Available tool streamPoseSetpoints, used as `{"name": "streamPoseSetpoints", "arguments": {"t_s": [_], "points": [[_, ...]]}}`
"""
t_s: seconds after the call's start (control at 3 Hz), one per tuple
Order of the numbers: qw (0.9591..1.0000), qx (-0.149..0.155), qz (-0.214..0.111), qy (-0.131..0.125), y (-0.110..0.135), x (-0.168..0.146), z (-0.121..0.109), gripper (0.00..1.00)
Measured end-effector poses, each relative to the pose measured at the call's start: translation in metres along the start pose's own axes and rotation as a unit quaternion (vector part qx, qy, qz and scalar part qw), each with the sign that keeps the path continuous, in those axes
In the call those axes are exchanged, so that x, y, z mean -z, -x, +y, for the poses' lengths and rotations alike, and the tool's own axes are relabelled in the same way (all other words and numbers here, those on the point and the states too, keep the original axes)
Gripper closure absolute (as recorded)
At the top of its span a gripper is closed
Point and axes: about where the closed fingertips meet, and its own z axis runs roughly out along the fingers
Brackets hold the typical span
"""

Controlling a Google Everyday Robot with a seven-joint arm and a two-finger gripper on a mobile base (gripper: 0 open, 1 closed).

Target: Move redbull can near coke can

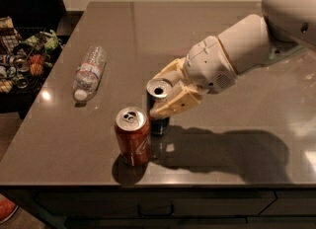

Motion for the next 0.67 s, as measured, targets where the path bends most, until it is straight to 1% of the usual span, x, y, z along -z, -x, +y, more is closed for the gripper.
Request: {"name": "streamPoseSetpoints", "arguments": {"t_s": [0.33, 0.67], "points": [[0.9999, 0.000, -0.005, 0.009, -0.0075, -0.0013, 0.0032, 0.06], [0.9999, 0.000, -0.005, 0.010, -0.0075, -0.0020, 0.0037, 0.00]]}}
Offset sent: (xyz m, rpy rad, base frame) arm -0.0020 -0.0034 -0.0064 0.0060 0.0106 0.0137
